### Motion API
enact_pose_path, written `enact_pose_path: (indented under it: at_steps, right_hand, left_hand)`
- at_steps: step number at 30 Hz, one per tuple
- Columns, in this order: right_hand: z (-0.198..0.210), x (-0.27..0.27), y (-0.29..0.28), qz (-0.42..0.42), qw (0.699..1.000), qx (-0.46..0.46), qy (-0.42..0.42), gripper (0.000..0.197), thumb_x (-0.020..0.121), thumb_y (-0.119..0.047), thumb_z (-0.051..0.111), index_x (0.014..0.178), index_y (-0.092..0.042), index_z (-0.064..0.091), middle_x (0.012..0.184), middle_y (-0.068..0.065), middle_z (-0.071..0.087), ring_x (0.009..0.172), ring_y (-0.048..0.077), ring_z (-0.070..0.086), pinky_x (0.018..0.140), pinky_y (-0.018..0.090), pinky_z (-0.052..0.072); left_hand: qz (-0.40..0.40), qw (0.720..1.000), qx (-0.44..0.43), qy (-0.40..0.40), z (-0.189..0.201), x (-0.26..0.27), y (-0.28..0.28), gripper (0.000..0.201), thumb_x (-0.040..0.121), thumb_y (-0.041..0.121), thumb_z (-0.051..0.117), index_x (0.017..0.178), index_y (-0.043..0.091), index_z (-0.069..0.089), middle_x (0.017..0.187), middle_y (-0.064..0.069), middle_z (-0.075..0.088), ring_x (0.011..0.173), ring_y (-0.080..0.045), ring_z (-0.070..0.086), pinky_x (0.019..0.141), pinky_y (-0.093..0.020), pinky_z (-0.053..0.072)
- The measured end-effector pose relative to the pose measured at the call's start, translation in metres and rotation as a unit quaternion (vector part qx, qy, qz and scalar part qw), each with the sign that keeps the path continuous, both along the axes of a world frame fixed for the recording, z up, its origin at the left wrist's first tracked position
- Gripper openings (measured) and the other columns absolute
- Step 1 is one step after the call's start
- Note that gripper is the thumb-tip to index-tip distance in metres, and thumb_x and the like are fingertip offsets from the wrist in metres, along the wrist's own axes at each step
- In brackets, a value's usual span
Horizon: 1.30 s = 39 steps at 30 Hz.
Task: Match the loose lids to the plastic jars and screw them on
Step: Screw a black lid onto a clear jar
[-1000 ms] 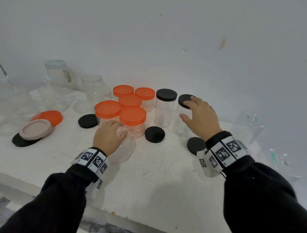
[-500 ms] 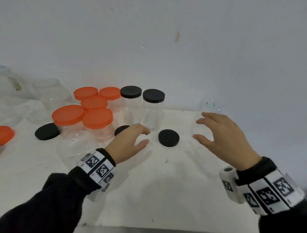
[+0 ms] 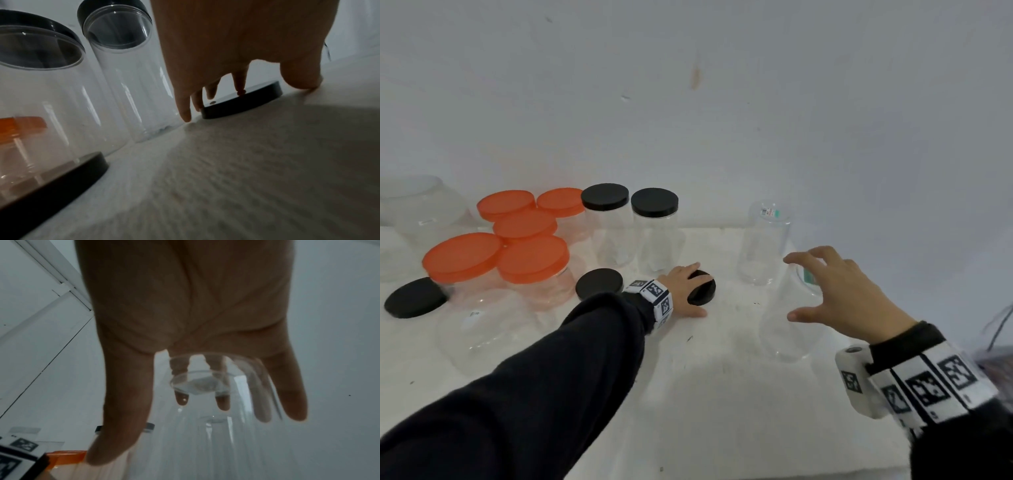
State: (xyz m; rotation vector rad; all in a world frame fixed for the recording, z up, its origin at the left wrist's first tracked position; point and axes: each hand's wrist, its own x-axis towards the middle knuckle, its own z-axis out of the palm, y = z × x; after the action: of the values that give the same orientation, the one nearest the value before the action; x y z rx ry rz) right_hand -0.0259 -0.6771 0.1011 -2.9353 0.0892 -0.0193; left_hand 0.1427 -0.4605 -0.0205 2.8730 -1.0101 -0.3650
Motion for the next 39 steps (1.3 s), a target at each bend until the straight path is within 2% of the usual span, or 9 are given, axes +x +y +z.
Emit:
enact_pose_path:
  at_steps: [5,8,13,18,23,27,31,36,39]
  right_hand:
    - [0.003,0.002,0.000,0.019,0.999,0.016,-0.034,0.079,0.061,-0.043,0.083,0.123,-0.040,0.034,0.130,-0.012,0.030,0.099,0.016,0.045,0.077,0.036,0.048]
    - [0.001,0.006,0.001,0.029,0.998,0.037,-0.045,0.079,0.061,-0.035,0.085,0.119,-0.032,0.032,0.125,-0.010,0.029,0.092,0.017,0.048,0.073,0.032,0.044]
    - [-0.005,0.008,0.001,0.043,0.992,0.100,-0.070,0.076,0.065,-0.027,0.084,0.124,-0.027,0.036,0.126,-0.006,0.031,0.091,0.020,0.051,0.074,0.026,0.037]
    - [-0.014,0.016,0.015,0.037,0.984,0.152,-0.081,0.085,0.063,-0.038,0.083,0.133,-0.025,0.037,0.131,-0.001,0.038,0.095,0.012,0.043,0.081,0.023,0.033]
    - [-0.030,0.026,0.043,0.038,0.971,0.217,-0.095,0.086,0.055,-0.042,0.086,0.123,-0.020,0.039,0.118,-0.005,0.041,0.103,0.007,0.042,0.082,0.020,0.033]
    - [-0.047,0.037,0.067,0.048,0.961,0.258,-0.086,0.074,0.059,-0.032,0.087,0.109,-0.021,0.032,0.117,-0.004,0.041,0.109,0.010,0.043,0.083,0.021,0.034]
    - [-0.059,0.047,0.087,0.046,0.955,0.288,-0.055,0.072,0.057,-0.024,0.087,0.103,-0.016,0.033,0.110,0.002,0.043,0.099,0.020,0.047,0.068,0.023,0.040]
    - [-0.064,0.058,0.110,0.075,0.947,0.314,-0.005,0.081,0.054,-0.013,0.087,0.121,-0.017,0.042,0.114,0.000,0.035,0.105,0.016,0.043,0.068,0.018,0.038]
    - [-0.067,0.061,0.123,0.093,0.946,0.311,0.008,0.080,0.056,-0.022,0.089,0.124,-0.018,0.047,0.114,-0.002,0.036,0.103,0.014,0.045,0.067,0.014,0.038]
  left_hand:
    - [0.013,0.999,-0.029,0.016,0.004,0.002,-0.004,0.069,0.083,0.046,0.061,0.142,0.033,0.029,0.146,-0.003,0.027,0.129,-0.026,0.026,0.106,-0.040,0.031]
    - [0.021,0.998,-0.038,0.048,0.008,-0.003,0.000,0.070,0.080,0.043,0.066,0.140,0.030,0.033,0.139,-0.006,0.031,0.127,-0.025,0.029,0.106,-0.040,0.032]
    - [0.024,0.994,-0.044,0.093,0.020,-0.024,0.029,0.071,0.082,0.044,0.066,0.142,0.030,0.031,0.140,-0.005,0.028,0.130,-0.023,0.026,0.109,-0.036,0.028]
    - [0.057,0.991,-0.101,0.063,0.039,-0.049,0.078,0.073,0.078,0.049,0.068,0.141,0.033,0.033,0.137,0.000,0.033,0.126,-0.017,0.032,0.107,-0.029,0.028]
    - [0.118,0.972,-0.201,0.037,0.056,-0.070,0.127,0.083,0.065,0.064,0.063,0.138,0.036,0.037,0.131,0.006,0.037,0.117,-0.011,0.036,0.097,-0.023,0.032]
    - [0.156,0.949,-0.273,0.007,0.061,-0.082,0.158,0.091,0.053,0.073,0.052,0.136,0.037,0.039,0.130,0.006,0.040,0.116,-0.008,0.038,0.095,-0.020,0.031]
    - [0.175,0.928,-0.327,-0.016,0.063,-0.095,0.177,0.082,0.055,0.070,0.057,0.131,0.044,0.039,0.131,0.010,0.041,0.118,-0.004,0.038,0.092,-0.010,0.027]
    - [0.190,0.898,-0.394,-0.048,0.062,-0.107,0.188,0.074,0.058,0.065,0.062,0.127,0.048,0.039,0.129,0.011,0.042,0.120,-0.004,0.040,0.103,-0.027,0.035]
    - [0.197,0.881,-0.423,-0.078,0.065,-0.112,0.193,0.072,0.061,0.064,0.062,0.128,0.047,0.040,0.129,0.010,0.045,0.120,-0.002,0.040,0.101,-0.026,0.036]
